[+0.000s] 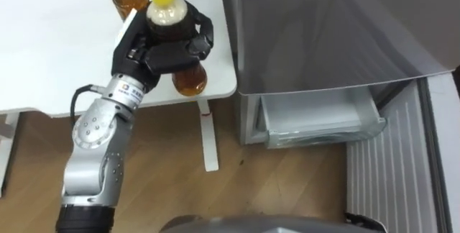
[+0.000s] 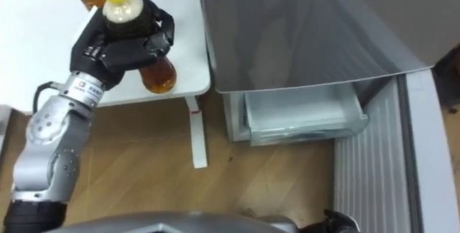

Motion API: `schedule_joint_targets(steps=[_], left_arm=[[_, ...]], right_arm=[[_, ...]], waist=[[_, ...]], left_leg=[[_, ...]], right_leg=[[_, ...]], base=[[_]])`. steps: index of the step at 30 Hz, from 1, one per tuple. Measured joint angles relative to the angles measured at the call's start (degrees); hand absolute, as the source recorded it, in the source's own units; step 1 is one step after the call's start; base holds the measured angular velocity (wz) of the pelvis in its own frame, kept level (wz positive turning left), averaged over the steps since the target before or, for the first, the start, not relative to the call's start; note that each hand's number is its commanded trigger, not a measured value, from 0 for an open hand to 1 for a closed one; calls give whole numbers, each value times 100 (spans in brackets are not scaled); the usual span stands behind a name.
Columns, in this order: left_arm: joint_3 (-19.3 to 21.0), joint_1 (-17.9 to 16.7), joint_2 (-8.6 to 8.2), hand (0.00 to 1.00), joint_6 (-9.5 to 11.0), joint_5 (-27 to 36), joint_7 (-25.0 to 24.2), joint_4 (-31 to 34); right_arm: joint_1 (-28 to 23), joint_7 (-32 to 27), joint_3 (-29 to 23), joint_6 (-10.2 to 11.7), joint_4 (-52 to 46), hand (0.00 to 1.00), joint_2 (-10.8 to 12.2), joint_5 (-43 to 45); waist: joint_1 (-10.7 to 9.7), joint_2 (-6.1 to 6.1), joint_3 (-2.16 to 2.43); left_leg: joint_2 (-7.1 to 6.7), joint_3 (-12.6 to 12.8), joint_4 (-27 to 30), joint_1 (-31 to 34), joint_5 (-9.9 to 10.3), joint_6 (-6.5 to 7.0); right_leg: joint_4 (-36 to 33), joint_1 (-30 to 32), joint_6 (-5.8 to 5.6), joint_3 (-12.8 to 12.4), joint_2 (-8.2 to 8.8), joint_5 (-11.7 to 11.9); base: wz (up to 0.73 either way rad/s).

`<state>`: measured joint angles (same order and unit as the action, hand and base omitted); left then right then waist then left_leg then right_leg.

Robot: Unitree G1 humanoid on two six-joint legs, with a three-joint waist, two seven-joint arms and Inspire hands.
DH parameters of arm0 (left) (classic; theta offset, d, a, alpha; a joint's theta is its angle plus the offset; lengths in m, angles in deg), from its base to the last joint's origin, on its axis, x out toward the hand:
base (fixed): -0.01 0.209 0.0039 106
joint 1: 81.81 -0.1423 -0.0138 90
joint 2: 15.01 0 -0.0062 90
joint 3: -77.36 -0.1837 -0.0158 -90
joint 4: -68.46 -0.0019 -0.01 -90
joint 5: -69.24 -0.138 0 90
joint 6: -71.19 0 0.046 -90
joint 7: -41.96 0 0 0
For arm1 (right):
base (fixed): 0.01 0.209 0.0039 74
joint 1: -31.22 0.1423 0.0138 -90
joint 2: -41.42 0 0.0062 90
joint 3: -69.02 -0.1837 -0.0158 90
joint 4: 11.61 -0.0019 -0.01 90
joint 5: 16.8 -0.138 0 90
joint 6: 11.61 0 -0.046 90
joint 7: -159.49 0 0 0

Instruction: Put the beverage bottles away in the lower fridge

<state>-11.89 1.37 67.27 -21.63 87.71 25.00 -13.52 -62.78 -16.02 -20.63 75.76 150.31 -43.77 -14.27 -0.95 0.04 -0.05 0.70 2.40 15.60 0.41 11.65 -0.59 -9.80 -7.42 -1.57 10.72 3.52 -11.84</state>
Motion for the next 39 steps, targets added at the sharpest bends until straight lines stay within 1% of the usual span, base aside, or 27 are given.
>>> schedule_joint_targets(steps=[1,3,4,6,8,9,10,11,13,14,15,17,19,21,22,26,30,31,35,37,38,39], left_arm=[[1,-13,15,100,0,0,11,1],[-3,-32,23,100,0,1,19,1],[-11,-39,17,100,0,4,18,1],[-61,-42,7,100,0,11,1,10],[-104,-73,0,100,0,11,-29,32],[-111,-86,-9,100,1,10,-87,30],[-111,-101,-8,100,1,10,-152,28],[-111,-110,-8,100,2,10,-182,28],[-106,-162,-15,100,4,12,-274,29],[-109,-176,-24,100,4,7,-291,30],[-110,-213,-44,100,3,0,-339,29],[-115,-300,-86,100,3,6,-405,29],[-165,-383,-67,100,3,10,-396,27],[-239,-426,-67,100,3,40,-396,-14],[-297,-430,-68,100,3,133,-397,-88],[-429,-485,-64,100,4,236,-419,-256],[-546,-701,-61,100,2,235,-496,-284],[-565,-744,-61,100,2,236,-522,-287],[-664,-747,-48,100,1,240,-574,-289],[-677,-747,-32,100,1,240,-681,-288],[-680,-747,-31,100,1,240,-700,-288],[-692,-746,-31,100,1,240,-733,-288]], right_arm=[[4,-4,93,-1,-114,0,-30,68],[8,-18,207,-3,-234,0,-57,218],[8,-31,316,-3,-328,0,-63,290],[7,-60,355,-4,-440,0,-90,415],[8,-26,358,10,-700,0,-51,484],[28,41,394,58,-879,0,-5,514],[43,141,440,135,-1030,0,52,532],[44,209,491,154,-1123,0,73,531],[57,474,532,155,-1578,0,181,667],[55,520,537,151,-1704,0,211,728],[56,625,577,148,-1934,0,268,864],[52,759,649,146,-2233,0,334,933],[55,878,769,151,-2510,0,437,917],[54,949,907,154,-2606,0,457,896],[51,958,985,151,-2672,0,458,895],[50,1121,1028,170,-3023,0,453,902],[7,1252,1146,192,-3323,0,440,894],[-1,1342,1180,190,-3402,0,426,891],[-2,1656,1209,161,-3755,0,404,880],[-3,1845,1213,158,-3968,0,394,645],[-4,1885,1219,153,-4008,0,394,582],[-13,1996,1225,126,-4121,0,392,528]], waist=[[6,-26,-7],[30,-58,-5],[66,-80,-2],[146,-92,5],[238,-92,4],[279,-84,-1],[287,-64,-16],[298,-60,-16],[395,-40,-28],[406,-33,-32],[417,-8,-24],[424,15,-23],[412,42,-24],[410,53,-31],[419,53,-30],[410,45,-32],[384,47,-36],[384,43,-47],[385,26,-65],[382,33,-72],[380,43,-70],[365,50,-59]], left_leg=[[-3,-27,13,20,0,0],[-5,-45,17,6,-1,0],[-6,-48,18,-3,-1,0],[-7,-49,15,-7,-3,0],[-6,-50,13,-20,-6,-3],[-8,-55,10,-48,-6,-3],[-12,-74,2,-82,-6,-3],[-15,-86,2,-90,-6,-3],[-24,-103,1,-70,-6,-3],[-27,-107,7,-56,-6,-3],[-39,-127,24,-6,-7,-1],[-60,-155,34,26,-11,6],[-71,-205,91,115,-11,6],[-75,-237,110,151,-11,6],[-78,-256,113,162,-11,6],[-77,-263,140,179,-11,6],[-75,-263,159,166,-11,6],[-73,-263,168,169,-11,6],[-63,-264,179,195,-10,8],[-65,-264,176,226,-9,8],[-67,-264,183,246,-9,9],[-70,-264,202,291,-10,9]], right_leg=[[-1,-15,4,40,0,3],[0,-46,4,60,0,3],[-2,-59,4,62,0,3],[-5,-59,4,64,0,3],[-4,-60,4,60,0,3],[0,-78,4,66,0,3],[6,-92,3,91,3,2],[6,-107,1,106,5,1],[18,-104,-10,154,14,-6],[19,-96,-11,169,19,-11],[19,-73,-7,209,29,-26],[19,-79,-16,232,41,-34],[13,-64,-21,293,46,-37],[10,-58,-21,351,48,-36],[6,-57,-21,362,48,-36],[3,-67,-21,395,45,-36],[-2,-82,-21,418,48,-36],[-6,-82,-20,420,47,-36],[-35,-65,-20,432,44,-36],[-38,-45,-17,412,41,-45],[-33,-37,-16,399,40,-54],[-26,-11,-15,367,35,-65]], base=[[12],[7],[0],[0],[0],[0],[7],[8],[6],[7],[11],[11],[15],[15],[10],[5],[0],[0],[0],[0],[0],[4]])
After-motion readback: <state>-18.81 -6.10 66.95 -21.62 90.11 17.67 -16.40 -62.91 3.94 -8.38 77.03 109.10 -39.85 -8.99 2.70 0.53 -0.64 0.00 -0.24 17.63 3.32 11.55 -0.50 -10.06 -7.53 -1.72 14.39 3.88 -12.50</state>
